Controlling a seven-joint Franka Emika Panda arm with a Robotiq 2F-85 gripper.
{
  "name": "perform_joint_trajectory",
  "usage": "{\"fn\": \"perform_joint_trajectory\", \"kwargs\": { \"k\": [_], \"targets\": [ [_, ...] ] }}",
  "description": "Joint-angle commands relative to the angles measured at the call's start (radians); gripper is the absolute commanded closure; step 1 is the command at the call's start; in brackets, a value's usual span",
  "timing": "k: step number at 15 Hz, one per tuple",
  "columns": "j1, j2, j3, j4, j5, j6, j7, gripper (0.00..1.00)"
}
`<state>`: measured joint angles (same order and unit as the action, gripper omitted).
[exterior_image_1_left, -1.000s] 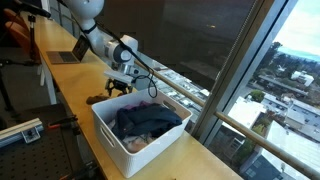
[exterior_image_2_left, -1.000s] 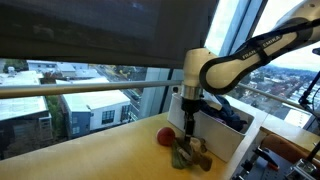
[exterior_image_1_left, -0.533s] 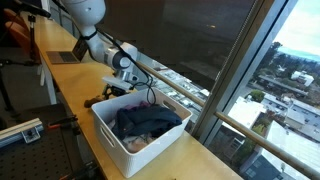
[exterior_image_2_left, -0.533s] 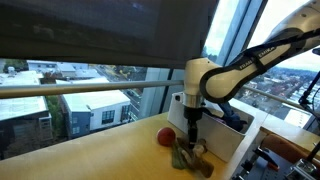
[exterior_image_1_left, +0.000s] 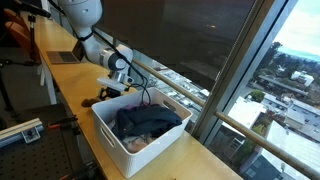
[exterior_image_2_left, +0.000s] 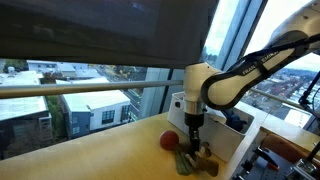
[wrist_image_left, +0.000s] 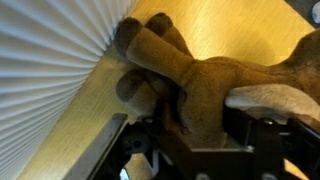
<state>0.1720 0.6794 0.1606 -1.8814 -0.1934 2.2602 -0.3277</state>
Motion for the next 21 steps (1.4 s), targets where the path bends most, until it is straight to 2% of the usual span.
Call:
{"fn": "perform_joint_trajectory", "kwargs": {
  "k": [1, 4, 5, 10, 14, 21],
  "targets": [
    [-0.010, -0.004, -0.003, -0.009, -0.008, -0.001, 0.001, 0.77],
    [-0.016, -0.028, -0.003, -0.012, -0.007, -0.017, 0.001, 0.98],
    [-0.018, -0.039, -0.003, -0.017, -0.008, -0.022, 0.000, 1.00],
    [-0.036, -0.122, -0.008, -0.050, -0.006, -0.050, -0.002, 1.00],
    [-0.061, -0.278, 0.004, -0.072, 0.021, -0.123, -0.013, 1.00],
    [-0.112, -0.484, -0.046, 0.053, 0.013, -0.218, -0.026, 1.00]
  ]
}}
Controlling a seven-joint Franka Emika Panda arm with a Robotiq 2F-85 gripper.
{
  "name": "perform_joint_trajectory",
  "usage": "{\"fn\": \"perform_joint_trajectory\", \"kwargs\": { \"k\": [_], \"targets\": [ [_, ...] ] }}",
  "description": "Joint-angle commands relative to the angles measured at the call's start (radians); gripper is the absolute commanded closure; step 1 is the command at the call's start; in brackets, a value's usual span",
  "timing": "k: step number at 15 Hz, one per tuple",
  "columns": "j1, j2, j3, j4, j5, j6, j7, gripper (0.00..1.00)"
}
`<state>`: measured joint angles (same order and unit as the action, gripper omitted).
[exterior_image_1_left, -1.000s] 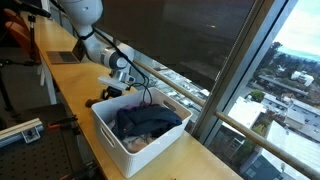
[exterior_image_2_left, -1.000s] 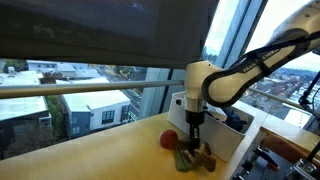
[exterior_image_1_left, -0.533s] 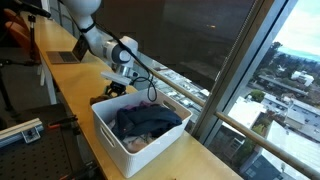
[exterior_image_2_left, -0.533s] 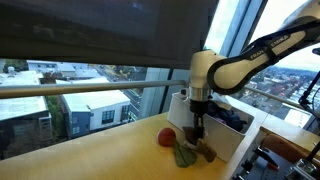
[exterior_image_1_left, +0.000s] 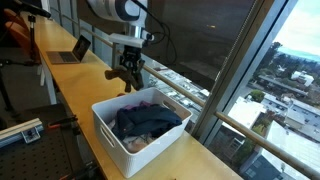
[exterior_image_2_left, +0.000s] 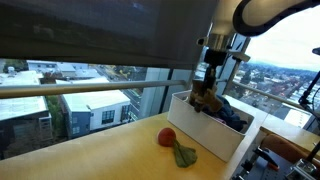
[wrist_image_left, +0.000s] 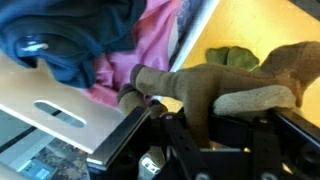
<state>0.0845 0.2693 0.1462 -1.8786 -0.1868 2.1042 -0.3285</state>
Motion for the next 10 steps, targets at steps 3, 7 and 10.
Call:
{"fn": "perform_joint_trajectory", "kwargs": {
  "k": [3, 7, 10],
  "targets": [
    [-0.061, -0.105, -0.073, 0.131, 0.004, -0.116, -0.062, 1.00],
    [-0.086, -0.090, -0.103, 0.143, 0.000, -0.099, -0.079, 1.00],
    [-0.091, -0.071, -0.107, 0.129, 0.003, -0.091, -0.077, 1.00]
  ]
}}
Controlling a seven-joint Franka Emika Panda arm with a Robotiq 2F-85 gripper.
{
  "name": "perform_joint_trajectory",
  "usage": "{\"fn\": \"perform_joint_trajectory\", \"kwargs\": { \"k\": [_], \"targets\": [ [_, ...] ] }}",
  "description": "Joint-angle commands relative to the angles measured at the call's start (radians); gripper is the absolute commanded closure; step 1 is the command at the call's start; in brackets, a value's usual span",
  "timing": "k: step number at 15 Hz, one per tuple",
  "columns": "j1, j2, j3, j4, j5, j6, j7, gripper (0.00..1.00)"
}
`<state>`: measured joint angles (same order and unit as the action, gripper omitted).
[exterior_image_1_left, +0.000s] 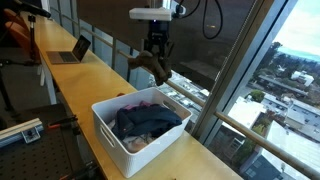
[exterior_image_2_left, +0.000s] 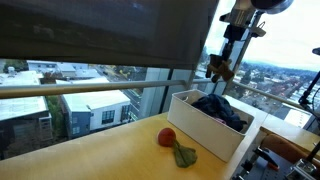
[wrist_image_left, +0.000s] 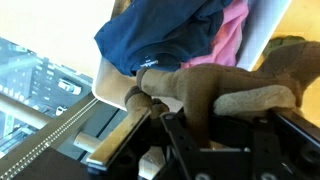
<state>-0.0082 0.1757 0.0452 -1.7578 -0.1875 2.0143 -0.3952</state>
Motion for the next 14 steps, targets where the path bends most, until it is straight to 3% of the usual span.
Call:
{"fn": "perform_joint_trajectory", "kwargs": {
  "k": [1, 5, 6, 8, 14],
  "targets": [
    [0.002, 0.030, -0.004, 0.004, 0.004, 0.002, -0.009, 1.00],
    [-0.001, 0.072, -0.004, 0.007, 0.006, 0.004, -0.008, 1.00],
    [-0.002, 0.079, -0.004, 0.008, 0.006, 0.002, -0.007, 0.75],
    [-0.003, 0.086, -0.004, 0.017, 0.009, -0.009, -0.005, 0.67],
    [0.006, 0.053, 0.002, 0.035, 0.008, -0.023, -0.001, 0.23]
  ]
}}
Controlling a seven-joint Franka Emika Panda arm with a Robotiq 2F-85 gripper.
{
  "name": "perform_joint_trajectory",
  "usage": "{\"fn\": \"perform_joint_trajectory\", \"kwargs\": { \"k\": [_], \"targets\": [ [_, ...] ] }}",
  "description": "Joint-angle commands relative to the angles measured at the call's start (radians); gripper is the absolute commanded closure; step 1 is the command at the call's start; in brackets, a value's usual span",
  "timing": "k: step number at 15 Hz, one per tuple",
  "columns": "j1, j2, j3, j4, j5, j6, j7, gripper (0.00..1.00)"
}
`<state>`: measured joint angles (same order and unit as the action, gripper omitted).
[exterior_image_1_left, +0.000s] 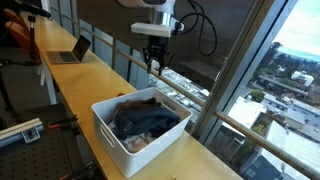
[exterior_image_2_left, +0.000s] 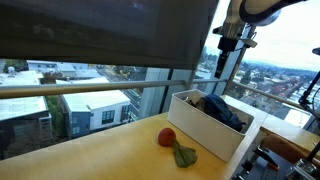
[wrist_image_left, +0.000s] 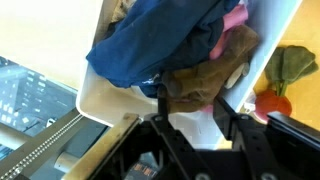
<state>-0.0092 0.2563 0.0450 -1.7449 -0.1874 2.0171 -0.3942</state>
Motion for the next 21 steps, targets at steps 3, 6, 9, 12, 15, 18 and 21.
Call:
{"fn": "perform_joint_trajectory", "kwargs": {
  "k": [3, 6, 9, 12, 15, 18, 21],
  "targets": [
    [0.021, -0.054, 0.015, 0.011, 0.010, -0.016, 0.002, 0.02],
    [0.051, -0.078, 0.040, -0.043, 0.010, 0.018, 0.008, 0.00],
    [0.092, -0.074, 0.073, -0.093, 0.010, 0.044, 0.019, 0.00],
    [0.132, -0.039, 0.102, -0.122, 0.004, 0.069, 0.031, 0.00],
    [0.166, 0.019, 0.122, -0.120, -0.012, 0.101, 0.047, 0.00],
    [0.186, 0.110, 0.122, -0.080, -0.036, 0.130, 0.046, 0.00],
    [0.191, 0.215, 0.110, -0.017, -0.062, 0.163, 0.043, 0.00]
  ]
}}
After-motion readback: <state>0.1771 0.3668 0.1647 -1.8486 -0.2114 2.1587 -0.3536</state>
